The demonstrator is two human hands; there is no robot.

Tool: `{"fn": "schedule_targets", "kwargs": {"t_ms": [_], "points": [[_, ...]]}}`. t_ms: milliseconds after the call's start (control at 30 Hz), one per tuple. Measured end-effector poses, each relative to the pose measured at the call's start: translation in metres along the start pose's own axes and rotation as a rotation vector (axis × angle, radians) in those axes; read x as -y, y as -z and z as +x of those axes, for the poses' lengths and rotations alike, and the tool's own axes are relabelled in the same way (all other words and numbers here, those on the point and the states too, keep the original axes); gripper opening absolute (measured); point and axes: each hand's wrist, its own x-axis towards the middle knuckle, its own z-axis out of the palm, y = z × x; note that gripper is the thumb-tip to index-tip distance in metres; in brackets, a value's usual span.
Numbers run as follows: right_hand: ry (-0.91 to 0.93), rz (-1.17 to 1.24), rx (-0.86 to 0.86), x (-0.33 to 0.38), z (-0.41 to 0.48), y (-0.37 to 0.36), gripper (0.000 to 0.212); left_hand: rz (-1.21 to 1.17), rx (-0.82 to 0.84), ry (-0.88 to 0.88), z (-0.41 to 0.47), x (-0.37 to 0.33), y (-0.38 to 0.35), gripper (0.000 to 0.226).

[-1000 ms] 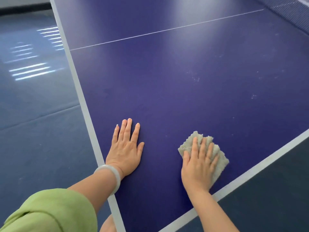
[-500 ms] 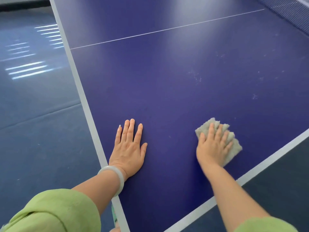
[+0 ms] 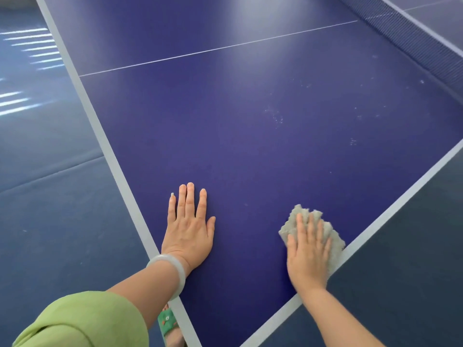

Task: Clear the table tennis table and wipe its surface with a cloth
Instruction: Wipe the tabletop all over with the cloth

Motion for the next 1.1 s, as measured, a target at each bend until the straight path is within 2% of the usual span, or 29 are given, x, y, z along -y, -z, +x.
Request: {"fn": "schedule_targets", "kwargs": {"t_ms": [100, 333, 433, 533, 633, 700, 767, 867, 967, 1033, 1100], "points": [[0.188, -0.06, 0.022, -0.001, -0.027, -0.003, 0.059, -0.019, 0.009, -0.003, 0.0, 0.001, 0.001, 0.069], [0.206, -0.099, 0.021, 0.0, -0.031, 0.001, 0.059, -0.006, 0.024, -0.01, -0.003, 0.0, 0.006, 0.07], [0.218, -0.102, 0.048, 0.0, -0.03, 0.003, 0.063, -0.057, 0.047, 0.066, 0.001, -0.01, 0.011, 0.065], [0.283, -0.104, 0.055, -0.004, -0.028, 0.004, 0.06, -0.214, 0.008, 0.102, 0.006, -0.056, 0.018, 0.065], [0.466, -0.063, 0.092, -0.026, -0.021, 0.008, 0.06, -0.29, 0.001, 0.127, 0.004, -0.125, 0.015, 0.066], [0.616, -0.057, 0.124, -0.051, -0.009, 0.011, 0.061, -0.269, 0.024, 0.208, 0.002, -0.159, 0.006, 0.069], [0.676, -0.07, 0.122, -0.084, 0.011, 0.016, 0.062, -0.173, 0.0, 0.275, 0.0, -0.176, -0.005, 0.072], [0.567, -0.091, 0.093, -0.134, 0.058, 0.028, 0.061, -0.074, -0.053, 0.316, 0.002, -0.183, -0.015, 0.073], [0.315, -0.094, 0.115, -0.162, 0.102, 0.038, 0.058, -0.041, -0.039, 0.331, 0.004, -0.187, -0.019, 0.072], [0.168, -0.073, 0.081, -0.154, 0.109, 0.039, 0.058, -0.018, -0.024, 0.338, 0.005, -0.188, -0.018, 0.074], [0.232, -0.087, 0.055, -0.132, 0.096, 0.032, 0.06, -0.01, -0.017, 0.344, 0.004, -0.188, -0.018, 0.078]]}}
